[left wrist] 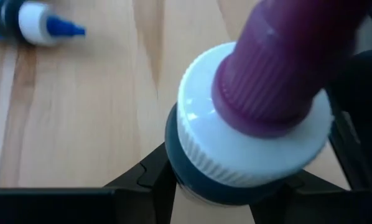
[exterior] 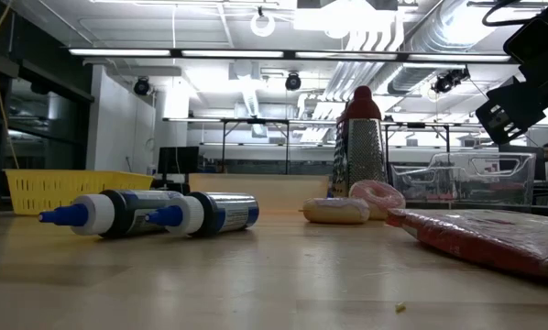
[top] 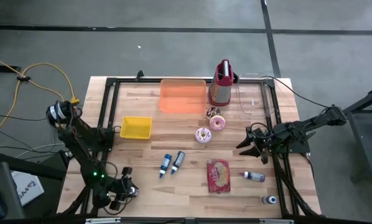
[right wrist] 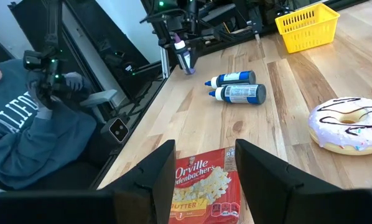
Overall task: Pick & Place Food Item
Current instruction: Put the left violet food coloring bottle into the transparent bin
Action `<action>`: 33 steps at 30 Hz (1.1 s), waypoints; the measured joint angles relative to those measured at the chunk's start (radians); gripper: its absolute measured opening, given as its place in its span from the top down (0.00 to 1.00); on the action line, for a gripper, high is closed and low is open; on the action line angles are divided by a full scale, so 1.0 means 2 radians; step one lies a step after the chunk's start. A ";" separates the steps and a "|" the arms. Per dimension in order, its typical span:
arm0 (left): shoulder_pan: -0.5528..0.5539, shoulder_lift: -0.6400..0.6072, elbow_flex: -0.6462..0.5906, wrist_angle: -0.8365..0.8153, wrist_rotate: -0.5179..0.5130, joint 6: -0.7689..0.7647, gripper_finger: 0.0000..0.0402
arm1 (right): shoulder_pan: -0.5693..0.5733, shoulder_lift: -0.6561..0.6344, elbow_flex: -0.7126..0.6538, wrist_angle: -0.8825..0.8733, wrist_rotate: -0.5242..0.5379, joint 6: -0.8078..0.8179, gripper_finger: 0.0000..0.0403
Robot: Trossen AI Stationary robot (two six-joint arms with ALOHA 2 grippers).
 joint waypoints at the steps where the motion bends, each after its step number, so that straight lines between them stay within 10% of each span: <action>1: 0.010 -0.007 0.000 0.000 0.010 0.014 0.64 | 0.000 0.000 0.000 0.000 0.000 0.000 0.62; 19: 0.330 -0.103 0.038 -0.035 0.253 0.245 0.64 | 0.000 0.000 0.000 0.000 0.000 0.000 0.62; 33: 0.514 0.004 0.178 -0.084 0.368 0.401 0.64 | 0.000 0.000 0.000 0.003 0.000 0.000 0.62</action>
